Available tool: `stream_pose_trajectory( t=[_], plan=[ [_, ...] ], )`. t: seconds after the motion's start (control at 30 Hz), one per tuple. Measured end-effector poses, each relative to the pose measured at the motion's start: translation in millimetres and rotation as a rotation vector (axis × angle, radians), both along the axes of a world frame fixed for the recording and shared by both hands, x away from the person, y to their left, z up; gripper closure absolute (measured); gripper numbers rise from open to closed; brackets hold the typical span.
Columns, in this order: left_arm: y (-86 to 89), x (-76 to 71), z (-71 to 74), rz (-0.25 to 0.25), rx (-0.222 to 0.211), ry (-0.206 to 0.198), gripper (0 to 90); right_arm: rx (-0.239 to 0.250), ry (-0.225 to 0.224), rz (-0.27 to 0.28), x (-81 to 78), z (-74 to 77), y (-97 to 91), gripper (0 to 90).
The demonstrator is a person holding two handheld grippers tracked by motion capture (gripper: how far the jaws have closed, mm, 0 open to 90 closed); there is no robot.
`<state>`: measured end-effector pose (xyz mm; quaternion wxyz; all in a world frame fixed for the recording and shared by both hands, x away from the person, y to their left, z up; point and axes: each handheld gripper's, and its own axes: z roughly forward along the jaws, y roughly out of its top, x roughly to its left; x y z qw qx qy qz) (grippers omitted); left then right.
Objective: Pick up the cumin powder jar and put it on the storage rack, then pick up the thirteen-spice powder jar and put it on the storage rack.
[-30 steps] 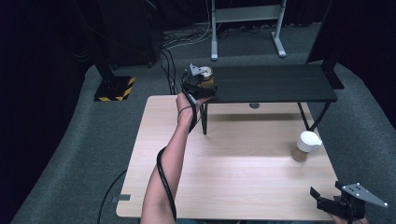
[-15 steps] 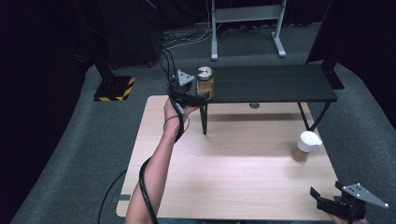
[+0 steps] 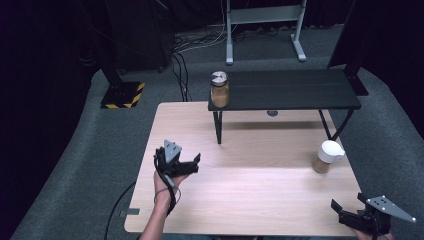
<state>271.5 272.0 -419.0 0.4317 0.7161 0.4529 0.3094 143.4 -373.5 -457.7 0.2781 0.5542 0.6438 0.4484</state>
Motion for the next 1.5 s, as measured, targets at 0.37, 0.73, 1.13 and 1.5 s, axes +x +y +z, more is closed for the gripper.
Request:
stream_pose_trajectory(
  t=[0.37, 0.73, 1.13, 1.5],
  plan=[
    [2.2, -19.9, -46.5, -0.01, -0.067, 0.151, 0.2, -0.001, 0.01, 0.012, 0.7, 2.4, 5.8, 0.0],
    [10.8, -20.4, -55.8, 0.012, -0.094, 0.169, 0.2, -0.006, -0.002, -0.024, -0.5, 1.4, 10.5, 0.0],
    [18.2, -16.6, -65.1, -0.01, -0.123, 0.14, 0.2, -0.018, -0.035, -0.032, 22.7, -5.4, 16.6, 0.0],
    [6.8, -11.2, -58.7, -0.04, -0.031, 0.16, 0.2, -0.024, -0.089, -0.086, 53.2, -14.9, 34.0, 0.0]
  ],
)
